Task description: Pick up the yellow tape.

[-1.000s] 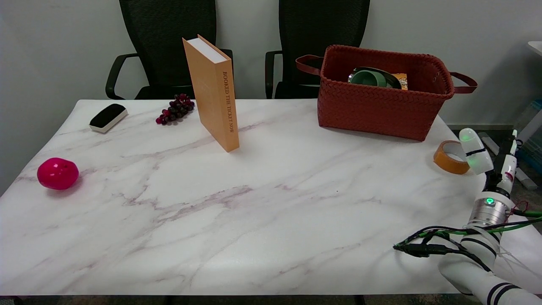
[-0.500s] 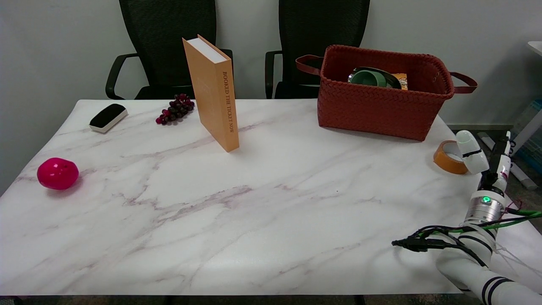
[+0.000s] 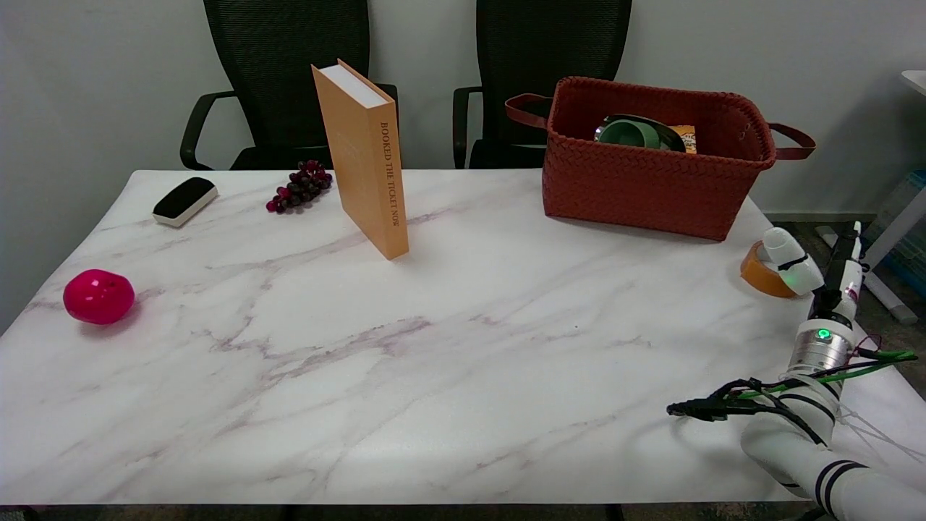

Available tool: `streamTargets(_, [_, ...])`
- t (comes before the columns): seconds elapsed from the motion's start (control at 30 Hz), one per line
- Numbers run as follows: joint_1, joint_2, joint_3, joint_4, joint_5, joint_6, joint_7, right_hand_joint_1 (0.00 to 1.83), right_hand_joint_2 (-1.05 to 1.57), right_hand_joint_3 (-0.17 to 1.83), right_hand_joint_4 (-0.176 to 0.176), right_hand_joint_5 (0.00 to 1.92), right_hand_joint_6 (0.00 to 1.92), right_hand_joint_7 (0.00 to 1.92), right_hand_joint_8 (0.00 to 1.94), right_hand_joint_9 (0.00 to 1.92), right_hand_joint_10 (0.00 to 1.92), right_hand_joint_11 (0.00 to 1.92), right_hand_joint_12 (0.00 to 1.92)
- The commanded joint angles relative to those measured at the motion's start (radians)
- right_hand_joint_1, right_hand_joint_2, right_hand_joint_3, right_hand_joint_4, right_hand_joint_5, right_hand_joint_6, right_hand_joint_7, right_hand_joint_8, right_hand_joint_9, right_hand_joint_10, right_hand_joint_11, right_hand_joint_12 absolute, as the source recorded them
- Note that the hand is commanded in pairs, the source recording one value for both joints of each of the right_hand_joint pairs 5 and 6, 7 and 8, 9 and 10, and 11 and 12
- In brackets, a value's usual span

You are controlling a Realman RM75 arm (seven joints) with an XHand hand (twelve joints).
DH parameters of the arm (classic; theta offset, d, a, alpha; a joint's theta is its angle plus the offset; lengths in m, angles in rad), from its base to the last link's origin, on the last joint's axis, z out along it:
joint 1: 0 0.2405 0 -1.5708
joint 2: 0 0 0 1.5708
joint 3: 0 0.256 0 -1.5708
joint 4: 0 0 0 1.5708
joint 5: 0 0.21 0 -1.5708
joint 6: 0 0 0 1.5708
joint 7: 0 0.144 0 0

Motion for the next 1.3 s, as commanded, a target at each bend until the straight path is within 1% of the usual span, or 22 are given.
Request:
streamTargets(0.03, [0.033,0.002,-0.017,-0.063,-0.021,-0.013,0.015,0.65,0.03,-0.17,0.0,0.0,0.0,0.0,0.0,0.0,0.0,0.0,0.0])
streamTargets(0.4, [0.042,0.002,-0.017,-0.088,-0.023,-0.013,0.015,0.7,-0.06,-0.17,0.0,0.0,0.0,0.0,0.0,0.0,0.0,0.0,0.0])
streamTargets(0.6, [0.054,0.003,-0.017,-0.107,-0.025,-0.018,0.015,0.72,-0.1,-0.11,0.0,0.0,0.0,0.0,0.0,0.0,0.0,0.0,0.0])
streamTargets(0.87, [0.107,0.006,-0.016,-0.166,-0.045,-0.09,0.015,0.73,-0.14,-0.07,0.0,0.0,0.0,0.0,0.0,0.0,0.0,0.0,0.0])
streamTargets(1.07, [0.133,0.01,-0.017,-0.188,-0.047,-0.123,0.015,0.76,-0.25,0.02,0.0,0.0,0.0,0.0,0.0,0.0,0.0,0.0,0.0])
streamTargets(1.3, [0.148,0.012,-0.017,-0.212,-0.048,-0.131,0.015,0.78,-0.29,0.06,0.0,0.0,0.0,0.0,0.0,0.0,0.0,0.0,0.0])
